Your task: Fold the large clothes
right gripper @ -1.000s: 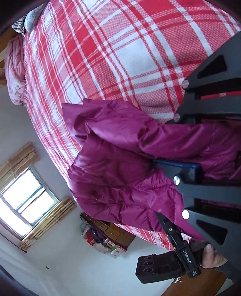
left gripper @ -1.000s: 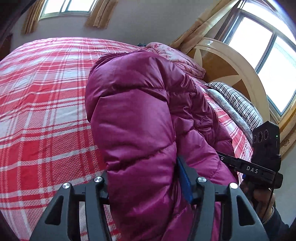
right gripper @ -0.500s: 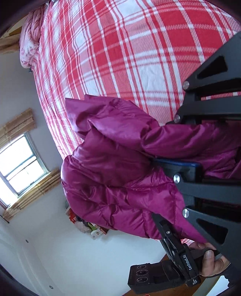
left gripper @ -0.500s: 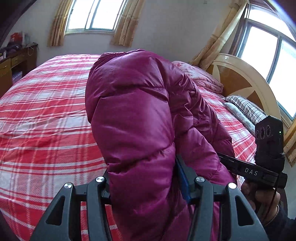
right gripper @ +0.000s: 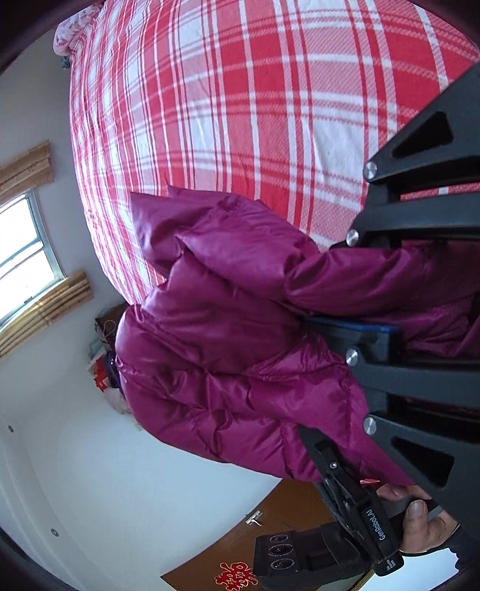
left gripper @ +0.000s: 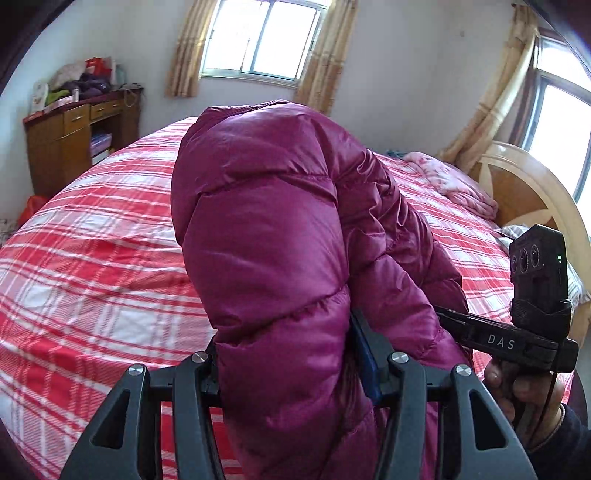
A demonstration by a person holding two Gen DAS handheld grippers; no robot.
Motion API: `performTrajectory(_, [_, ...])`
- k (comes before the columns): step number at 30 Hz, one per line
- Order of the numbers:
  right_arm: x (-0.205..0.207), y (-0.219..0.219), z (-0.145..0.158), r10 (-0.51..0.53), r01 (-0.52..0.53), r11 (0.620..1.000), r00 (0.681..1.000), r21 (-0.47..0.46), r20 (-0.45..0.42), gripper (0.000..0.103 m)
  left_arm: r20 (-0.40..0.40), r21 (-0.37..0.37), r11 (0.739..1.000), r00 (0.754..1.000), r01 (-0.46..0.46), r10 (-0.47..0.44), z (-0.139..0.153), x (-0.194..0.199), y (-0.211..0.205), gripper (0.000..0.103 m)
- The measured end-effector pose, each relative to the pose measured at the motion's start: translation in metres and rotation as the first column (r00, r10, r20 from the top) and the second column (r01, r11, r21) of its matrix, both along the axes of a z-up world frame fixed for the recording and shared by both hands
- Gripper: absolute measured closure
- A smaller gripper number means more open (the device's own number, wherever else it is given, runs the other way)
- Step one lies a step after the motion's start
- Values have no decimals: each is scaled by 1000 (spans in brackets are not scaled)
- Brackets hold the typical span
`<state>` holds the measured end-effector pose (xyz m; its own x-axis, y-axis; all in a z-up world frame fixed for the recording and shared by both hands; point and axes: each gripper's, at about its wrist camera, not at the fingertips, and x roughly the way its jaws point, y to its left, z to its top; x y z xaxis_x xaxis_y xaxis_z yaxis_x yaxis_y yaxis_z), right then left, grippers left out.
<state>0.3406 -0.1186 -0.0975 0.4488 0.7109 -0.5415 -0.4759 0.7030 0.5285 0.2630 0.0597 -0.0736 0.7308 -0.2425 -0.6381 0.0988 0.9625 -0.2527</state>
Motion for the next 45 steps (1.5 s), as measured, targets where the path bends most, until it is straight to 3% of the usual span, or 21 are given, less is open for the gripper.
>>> performTrajectory(10, [24, 48, -2, 68, -67, 997, 998, -36, 6, 80, 10, 40, 995, 996, -88, 88, -4, -3, 22, 49])
performTrajectory(17, [29, 74, -14, 72, -74, 994, 997, -76, -22, 80, -36, 51, 992, 992, -119, 121, -29, -3, 50, 49])
performTrajectory(28, [38, 78, -21, 54, -61, 992, 997, -109, -59, 75, -75, 85, 977, 977, -193, 200, -46, -1, 55, 23])
performTrajectory(37, [26, 71, -14, 7, -13, 991, 999, -130, -45, 61, -70, 109, 973, 975, -205, 213, -34, -9, 59, 23])
performTrajectory(42, [8, 60, -1, -36, 35, 989, 999, -143, -1, 35, -9, 124, 968, 975, -219, 222, -14, -27, 59, 23])
performTrajectory(45, [-9, 49, 14, -78, 83, 987, 996, -136, 37, 31, 45, 127, 967, 975, -221, 217, 4, -42, 57, 23])
